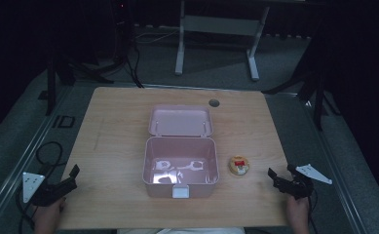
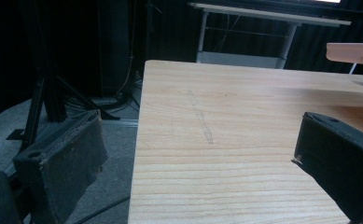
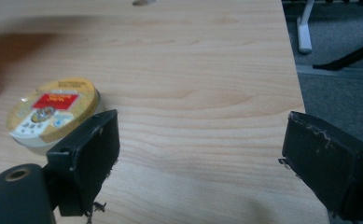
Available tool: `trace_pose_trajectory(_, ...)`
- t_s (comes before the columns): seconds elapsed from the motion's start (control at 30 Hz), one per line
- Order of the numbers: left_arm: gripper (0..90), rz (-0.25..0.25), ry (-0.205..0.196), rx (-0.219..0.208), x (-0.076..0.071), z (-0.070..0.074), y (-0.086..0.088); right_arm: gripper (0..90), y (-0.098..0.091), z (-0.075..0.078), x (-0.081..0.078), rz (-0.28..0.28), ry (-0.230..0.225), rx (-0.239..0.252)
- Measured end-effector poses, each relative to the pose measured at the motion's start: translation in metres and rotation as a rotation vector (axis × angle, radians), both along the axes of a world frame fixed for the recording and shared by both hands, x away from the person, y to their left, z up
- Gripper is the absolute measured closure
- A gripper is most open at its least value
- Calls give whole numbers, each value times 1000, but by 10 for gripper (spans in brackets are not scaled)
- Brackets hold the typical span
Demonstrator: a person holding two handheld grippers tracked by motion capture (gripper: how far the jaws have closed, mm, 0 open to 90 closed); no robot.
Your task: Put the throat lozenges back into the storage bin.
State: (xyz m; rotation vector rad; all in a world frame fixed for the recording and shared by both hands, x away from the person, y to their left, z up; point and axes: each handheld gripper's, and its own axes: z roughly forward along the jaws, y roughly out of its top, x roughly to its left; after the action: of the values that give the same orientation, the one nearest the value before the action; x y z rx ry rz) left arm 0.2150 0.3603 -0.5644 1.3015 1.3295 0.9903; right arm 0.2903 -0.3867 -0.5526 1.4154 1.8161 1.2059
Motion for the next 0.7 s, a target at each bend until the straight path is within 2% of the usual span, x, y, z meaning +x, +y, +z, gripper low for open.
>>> trace_pose_trajectory(0.13, 24, -2, 0, -3, 0, 0, 0, 108, 0, 0, 3, 45, 31, 10)
trace_pose_trajectory(0.2, 24, -4, 3, -5, 0, 0, 0, 108, -1, 0, 3, 49, 33, 14)
trace_pose_trajectory(0.23, 24, -4, 3, -6, 0, 0, 0, 108, -1, 0, 5, 87, 58, 27)
trace_pose_trajectory(0.3, 24, -3, 4, -8, 0, 0, 1, 108, -1, 0, 6, 103, 70, 27)
trace_pose_trajectory(0.33, 24, -3, 4, -8, 0, 0, 1, 108, 0, -1, 8, 134, 98, 5)
trace_pose_trajectory(0.4, 24, -4, 5, -7, 0, 0, 1, 108, -1, -1, 8, 147, 102, 18)
trace_pose_trajectory(0.5, 24, -6, 6, -7, 0, 0, 1, 109, 0, 2, 9, 204, 144, -20)
trace_pose_trajectory(0.53, 24, -6, 6, -7, 1, 0, 1, 109, 0, 3, 8, 216, 137, -30)
trace_pose_trajectory(0.63, 24, -7, 7, -9, 1, 0, 1, 109, 1, 7, 7, 301, 153, -58)
trace_pose_trajectory(0.67, 24, -8, 7, -10, 1, 0, 1, 109, 1, 8, 8, 349, 165, -56)
trace_pose_trajectory(0.7, 24, -8, 7, -10, 1, 0, 1, 109, 2, 10, 8, 369, 166, -75)
